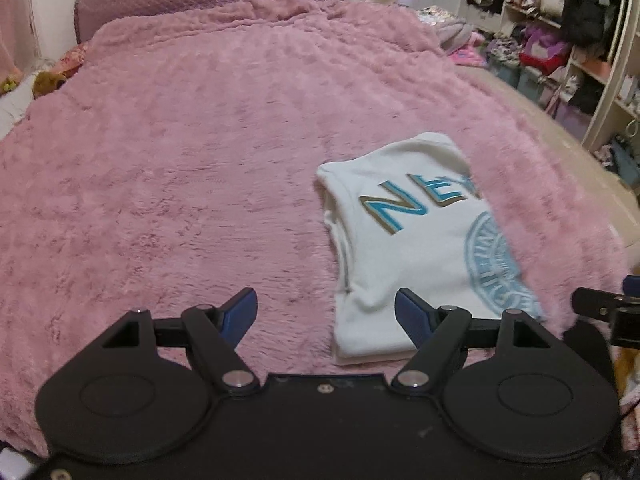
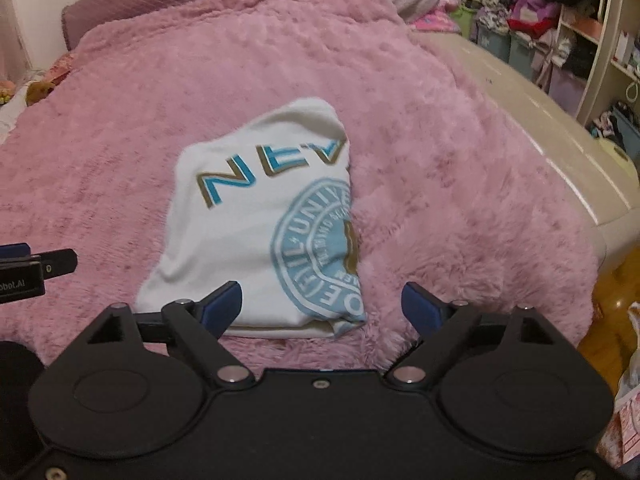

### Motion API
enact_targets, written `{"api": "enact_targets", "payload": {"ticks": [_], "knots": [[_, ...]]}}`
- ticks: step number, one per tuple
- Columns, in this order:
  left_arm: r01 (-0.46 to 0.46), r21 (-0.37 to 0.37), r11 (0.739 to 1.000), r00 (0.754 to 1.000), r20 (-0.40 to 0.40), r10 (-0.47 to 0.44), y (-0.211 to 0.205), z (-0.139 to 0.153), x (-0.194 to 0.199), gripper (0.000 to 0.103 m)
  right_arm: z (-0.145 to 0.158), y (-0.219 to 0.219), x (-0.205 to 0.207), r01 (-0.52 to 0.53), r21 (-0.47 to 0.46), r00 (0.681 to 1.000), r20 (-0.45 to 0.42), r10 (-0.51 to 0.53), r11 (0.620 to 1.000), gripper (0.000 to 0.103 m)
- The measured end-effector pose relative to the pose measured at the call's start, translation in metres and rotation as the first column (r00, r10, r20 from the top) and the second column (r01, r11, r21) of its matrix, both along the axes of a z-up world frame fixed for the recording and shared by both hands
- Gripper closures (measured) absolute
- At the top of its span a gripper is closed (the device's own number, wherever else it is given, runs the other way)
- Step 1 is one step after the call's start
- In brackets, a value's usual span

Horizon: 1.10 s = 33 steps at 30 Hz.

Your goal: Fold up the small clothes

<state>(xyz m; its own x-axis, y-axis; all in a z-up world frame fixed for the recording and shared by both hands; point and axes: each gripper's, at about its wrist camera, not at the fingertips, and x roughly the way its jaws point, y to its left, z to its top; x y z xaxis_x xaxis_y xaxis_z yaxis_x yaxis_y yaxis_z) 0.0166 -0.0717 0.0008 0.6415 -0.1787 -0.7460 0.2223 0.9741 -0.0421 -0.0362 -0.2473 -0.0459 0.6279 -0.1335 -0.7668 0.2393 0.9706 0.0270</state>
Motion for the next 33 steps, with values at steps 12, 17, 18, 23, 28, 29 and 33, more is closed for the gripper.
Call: {"api": "enact_targets", "payload": {"ticks": [12,17,18,23,28,29,33], "knots": [[0.017,0.000,1.000,1.000,0.021,-0.017,-0.008,0.012,-0.008,0.026,0.024,0.007,-0.012,-0.006,-0.001,1.000,0.021,0.006,1.000,0.018],[0.021,-0.005,1.000,1.000,0.017,-0.021,-0.010,0.011,-0.008,0.026,0.025,0.006,-0.014,-0.005,-0.003,1.000,0.023,0.005,1.000,0.018],[0.020,-0.009,1.000,1.000,0.017,-0.020,-0.010,0.011,-0.008,0.026,0.025,0.006,-0.014,-0.005,-0.005,1.000,0.024,0.005,1.000,0.018],[0.013,-0.030,0.999,1.000,0.025,-0.012,-0.005,0.013,-0.008,0.026,0.027,0.005,-0.014,-0.001,-0.009,1.000,0.026,0.001,1.000,0.018],[0.011,-0.025,1.000,1.000,0.025,-0.011,-0.007,0.012,-0.008,0.026,0.027,0.005,-0.014,-0.004,-0.008,1.000,0.026,0.004,1.000,0.018],[0.013,-0.025,1.000,1.000,0.025,-0.012,-0.007,0.011,-0.008,0.026,0.028,0.005,-0.014,-0.003,-0.008,1.000,0.027,0.004,1.000,0.018],[0.023,-0.035,0.999,1.000,0.020,-0.022,-0.008,0.011,-0.008,0.026,0.028,0.006,-0.014,-0.007,-0.011,1.000,0.029,0.007,1.000,0.018]]}}
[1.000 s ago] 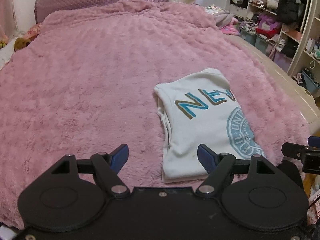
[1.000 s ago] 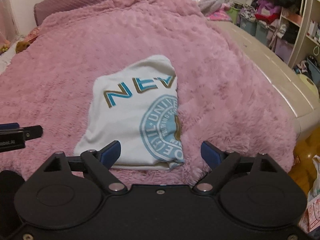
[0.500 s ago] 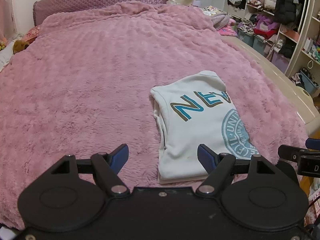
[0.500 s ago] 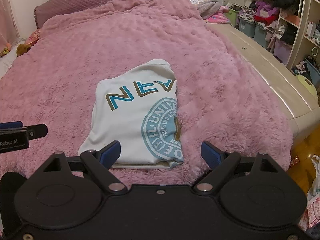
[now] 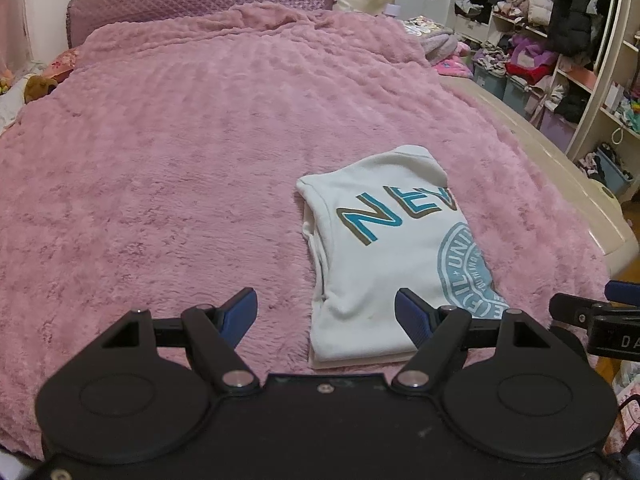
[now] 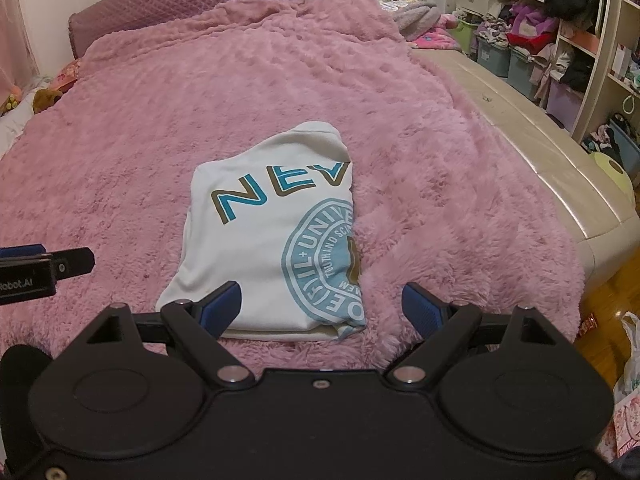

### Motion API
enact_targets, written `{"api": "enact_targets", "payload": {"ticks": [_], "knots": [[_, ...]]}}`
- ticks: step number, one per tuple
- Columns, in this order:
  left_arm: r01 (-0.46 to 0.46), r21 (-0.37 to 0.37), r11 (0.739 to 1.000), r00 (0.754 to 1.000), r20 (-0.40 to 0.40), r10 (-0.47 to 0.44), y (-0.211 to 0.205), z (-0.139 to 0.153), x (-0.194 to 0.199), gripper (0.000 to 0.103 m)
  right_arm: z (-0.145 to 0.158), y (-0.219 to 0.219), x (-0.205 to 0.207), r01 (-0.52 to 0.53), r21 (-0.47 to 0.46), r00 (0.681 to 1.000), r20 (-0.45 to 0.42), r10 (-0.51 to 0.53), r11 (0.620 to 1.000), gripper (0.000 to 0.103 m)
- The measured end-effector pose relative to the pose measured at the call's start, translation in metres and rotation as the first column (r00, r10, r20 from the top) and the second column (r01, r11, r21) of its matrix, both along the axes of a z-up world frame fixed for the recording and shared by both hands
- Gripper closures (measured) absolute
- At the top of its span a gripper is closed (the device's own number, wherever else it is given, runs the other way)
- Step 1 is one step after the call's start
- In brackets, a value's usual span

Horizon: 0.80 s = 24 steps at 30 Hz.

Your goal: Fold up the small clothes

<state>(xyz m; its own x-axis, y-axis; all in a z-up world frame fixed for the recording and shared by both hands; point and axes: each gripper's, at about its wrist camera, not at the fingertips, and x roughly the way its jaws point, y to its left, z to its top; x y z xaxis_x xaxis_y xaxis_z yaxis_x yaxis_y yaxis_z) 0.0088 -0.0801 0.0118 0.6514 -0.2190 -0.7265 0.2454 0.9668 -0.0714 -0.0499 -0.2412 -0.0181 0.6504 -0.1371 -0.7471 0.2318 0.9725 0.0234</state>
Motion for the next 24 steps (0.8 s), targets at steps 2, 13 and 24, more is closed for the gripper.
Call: {"api": "enact_targets", "payload": {"ticks": [2,13,24], "knots": [[0.003,-0.002,1.000,1.000,0.003,-0.003,-0.0012,0.0004,0.0004,0.026,0.0004,0.0007,0.0001,-0.001,-0.002,1.000,0.002,0.001,1.000,0.018],[0.002,0.005,1.000,1.000,0.012,-0.002,-0.0037,0.0006,-0.0001,0.026,0.0009,0.0039,0.0017,-0.011,-0.011,1.000,0.006,0.011,1.000,0.018],[0.019,0.014,1.000,0.998,0.052,-0.020,-0.0063,0.0024,-0.0044,0.026,0.0011,0.0071,0.0000,-0.019,-0.014,1.000,0.007,0.019,1.000,0.018]]}}
